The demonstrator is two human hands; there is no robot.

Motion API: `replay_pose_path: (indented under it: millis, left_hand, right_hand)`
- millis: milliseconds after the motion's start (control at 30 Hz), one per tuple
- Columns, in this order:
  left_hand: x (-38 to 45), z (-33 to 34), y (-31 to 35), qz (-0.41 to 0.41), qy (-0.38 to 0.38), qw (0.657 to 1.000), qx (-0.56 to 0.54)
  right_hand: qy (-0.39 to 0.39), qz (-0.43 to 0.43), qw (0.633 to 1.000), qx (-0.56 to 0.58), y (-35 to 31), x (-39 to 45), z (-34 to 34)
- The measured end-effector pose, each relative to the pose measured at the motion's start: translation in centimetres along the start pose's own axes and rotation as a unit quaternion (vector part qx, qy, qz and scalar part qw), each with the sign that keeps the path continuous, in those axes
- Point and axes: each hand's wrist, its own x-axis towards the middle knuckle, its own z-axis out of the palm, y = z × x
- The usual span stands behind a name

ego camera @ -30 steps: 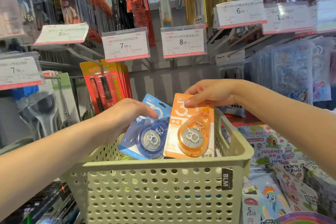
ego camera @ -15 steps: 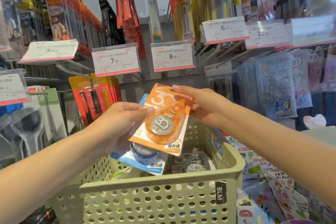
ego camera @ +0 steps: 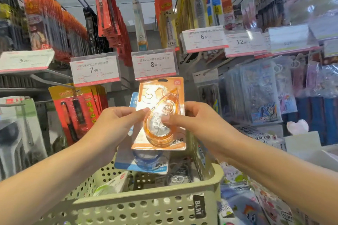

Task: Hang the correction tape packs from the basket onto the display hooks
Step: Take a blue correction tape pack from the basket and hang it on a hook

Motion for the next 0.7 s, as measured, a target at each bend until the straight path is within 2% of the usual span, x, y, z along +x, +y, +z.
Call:
replay_pose_path:
  millis: [100, 200, 333, 400, 533, 700]
  left_hand:
    - [-0.4, 0.6, 0.6, 0.020, 0.020, 1.000, -0.011]
    - [-0.9, 1.3, 1.5, -0.023, 0.061, 0.995, -0.078]
    - [-0.6, 0.4, 1.3, 0.011, 0.173, 0.985, 0.020]
    - [-1.3, 0.3, 1.7, 0.015, 0.164, 0.984, 0.065]
    - [-2.2, 0.5, 2.9, 0.047, 0.093, 0.988, 0.118]
    - [-1.1, 1.7, 7.1, 0.087, 0.085, 0.985, 0.119]
  right_hand:
    - [-0.017, 0.000, 1.000, 0.013, -0.3, -0.4, -1.4]
    - [-0.024, 0.018, 0.999, 0.010, -0.8, -1.0, -3.4]
    - [-0.053, 0.035, 0.998, 0.030, -1.5, -2.0, -6.7]
    - [-0.057, 0.030, 0.998, 0.023, -1.7, -2.5, -8.1]
    - [-0.056, 0.010, 0.998, 0.001, -1.3, -3.0, -10.0]
    - [-0.049, -0.006, 0.999, -0.012, -0.5, -2.9, -11.1]
